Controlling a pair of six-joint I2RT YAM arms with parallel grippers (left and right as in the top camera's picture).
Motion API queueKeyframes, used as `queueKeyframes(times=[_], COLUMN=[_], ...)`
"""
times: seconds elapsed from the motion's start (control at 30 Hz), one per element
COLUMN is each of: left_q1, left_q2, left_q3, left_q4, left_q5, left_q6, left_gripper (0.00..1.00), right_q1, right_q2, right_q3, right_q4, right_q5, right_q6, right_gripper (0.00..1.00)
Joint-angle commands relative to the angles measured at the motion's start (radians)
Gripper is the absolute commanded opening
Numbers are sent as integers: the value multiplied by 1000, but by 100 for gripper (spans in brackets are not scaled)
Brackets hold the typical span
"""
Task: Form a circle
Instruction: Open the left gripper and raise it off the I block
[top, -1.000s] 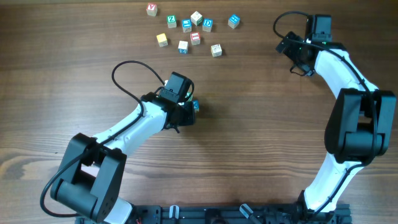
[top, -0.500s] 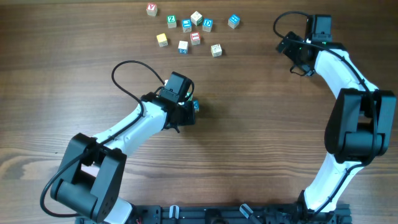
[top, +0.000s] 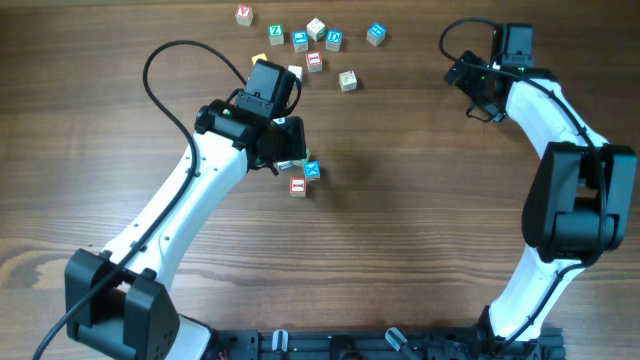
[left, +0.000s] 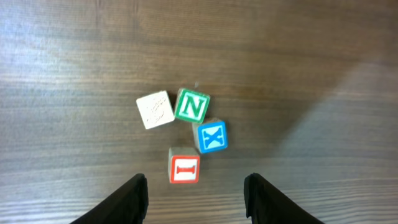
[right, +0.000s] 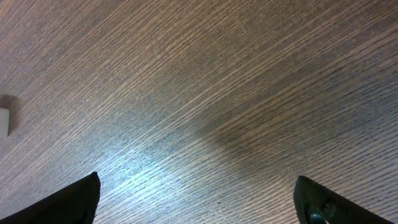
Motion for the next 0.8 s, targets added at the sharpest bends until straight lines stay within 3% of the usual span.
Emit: queueKeyframes(times=[0.0,0.17,0.27,0.43,0.47,0.77], left_q1=[-6,-9,-1,60,69,128], left_q2=[32,88,115,171,182,307], left_q3=[5,5,5,5,5,5], left_q4=[-25,-10,24,129,141,256], left_q5=[-13,-83,-152,-151,-151,-114], left_q6=[23,23,23,23,23,23], left_gripper=[52,53,46,12,9,9], right_q1=[2,2,2,2,2,2], right_q2=[17,17,17,17,17,17], right_q3=[-4,-4,-4,-4,-4,-4], right_q4=[2,2,2,2,2,2], right_q5=[10,10,10,10,10,10], right_q6=[-13,-13,-13,-13,-13,-13], right_gripper=[100,100,100,100,100,100])
